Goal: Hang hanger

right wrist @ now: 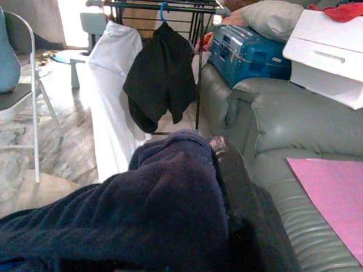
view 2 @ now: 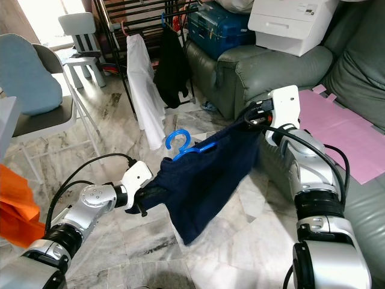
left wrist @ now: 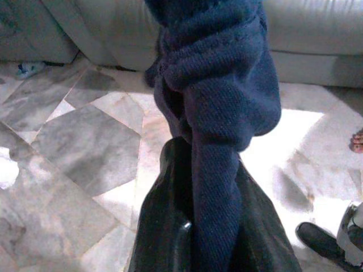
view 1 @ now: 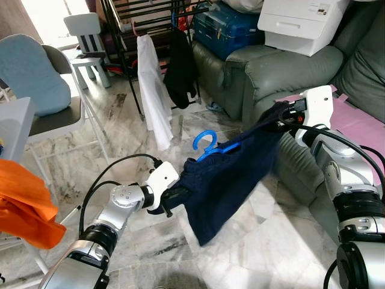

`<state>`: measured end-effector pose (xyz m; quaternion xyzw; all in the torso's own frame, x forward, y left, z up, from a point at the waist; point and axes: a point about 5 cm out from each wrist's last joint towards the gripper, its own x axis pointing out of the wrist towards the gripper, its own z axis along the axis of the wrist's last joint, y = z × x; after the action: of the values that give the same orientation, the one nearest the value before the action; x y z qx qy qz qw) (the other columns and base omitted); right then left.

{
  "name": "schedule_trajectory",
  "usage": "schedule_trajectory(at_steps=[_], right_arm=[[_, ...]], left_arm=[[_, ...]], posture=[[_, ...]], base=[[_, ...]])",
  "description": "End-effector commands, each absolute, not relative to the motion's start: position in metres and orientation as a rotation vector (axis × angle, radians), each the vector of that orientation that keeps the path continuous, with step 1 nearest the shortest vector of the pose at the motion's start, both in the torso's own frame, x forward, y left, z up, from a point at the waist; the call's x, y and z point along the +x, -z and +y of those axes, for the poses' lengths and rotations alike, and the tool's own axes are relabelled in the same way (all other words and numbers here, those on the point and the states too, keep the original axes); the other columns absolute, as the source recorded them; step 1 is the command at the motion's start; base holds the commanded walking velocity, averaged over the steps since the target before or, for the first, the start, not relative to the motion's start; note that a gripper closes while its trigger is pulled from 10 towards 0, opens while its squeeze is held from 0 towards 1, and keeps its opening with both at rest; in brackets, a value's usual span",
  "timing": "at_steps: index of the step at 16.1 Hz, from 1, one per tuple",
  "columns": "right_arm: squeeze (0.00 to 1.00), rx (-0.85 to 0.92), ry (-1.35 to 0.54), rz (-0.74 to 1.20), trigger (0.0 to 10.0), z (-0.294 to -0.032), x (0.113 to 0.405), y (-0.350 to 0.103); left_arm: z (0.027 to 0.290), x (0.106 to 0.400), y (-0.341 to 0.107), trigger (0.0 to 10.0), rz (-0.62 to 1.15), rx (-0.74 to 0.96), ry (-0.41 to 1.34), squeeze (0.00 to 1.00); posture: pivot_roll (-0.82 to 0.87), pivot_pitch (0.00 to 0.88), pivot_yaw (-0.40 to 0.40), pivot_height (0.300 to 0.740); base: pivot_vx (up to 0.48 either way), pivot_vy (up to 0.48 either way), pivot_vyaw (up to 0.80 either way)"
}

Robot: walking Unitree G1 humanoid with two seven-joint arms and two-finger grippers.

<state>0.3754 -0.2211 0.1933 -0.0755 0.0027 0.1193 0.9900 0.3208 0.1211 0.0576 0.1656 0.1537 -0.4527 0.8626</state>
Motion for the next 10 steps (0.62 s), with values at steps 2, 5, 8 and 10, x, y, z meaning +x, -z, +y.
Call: schedule_trajectory(at_steps=[2, 5, 8, 10], right_arm=[[0.0, -0.165, -0.229, -0.054, 0.0, -0.2231, 0.3757, -0.2073], [0.0, -0.165, -0.229, -0.054, 0.0, -0.2231, 0.3757, -0.2073], [0.0, -0.165, -0.229, -0.054, 0.0, -0.2231, 0.3757, -0.2073], [0.0, -0.165, -0.229, -0.054, 0.0, -0.2231, 0.3757, -0.2073]], left_arm=[[0.1286, 0.321, -0.0558, 0.0, 0.347, 0.361, 0.929, 0.0], [0.1286, 0.321, -0.0558, 0.0, 0.347, 0.361, 0.929, 0.0], [0.1286, 0.321, -0.0558, 0.0, 0.347, 0.361, 0.929, 0.0], [0.1286, 0.321, -0.0558, 0.0, 0.347, 0.361, 0.929, 0.0]], posture=[[-0.26, 0.0, 0.096, 0.74], [-0.26, 0.0, 0.096, 0.74], [-0.26, 0.0, 0.096, 0.74], [-0.26, 0.0, 0.096, 0.74]], base=[[0.0, 0.0, 0.0], [0.0, 0.0, 0.0], [0.0, 0.0, 0.0], [0.0, 0.0, 0.0]])
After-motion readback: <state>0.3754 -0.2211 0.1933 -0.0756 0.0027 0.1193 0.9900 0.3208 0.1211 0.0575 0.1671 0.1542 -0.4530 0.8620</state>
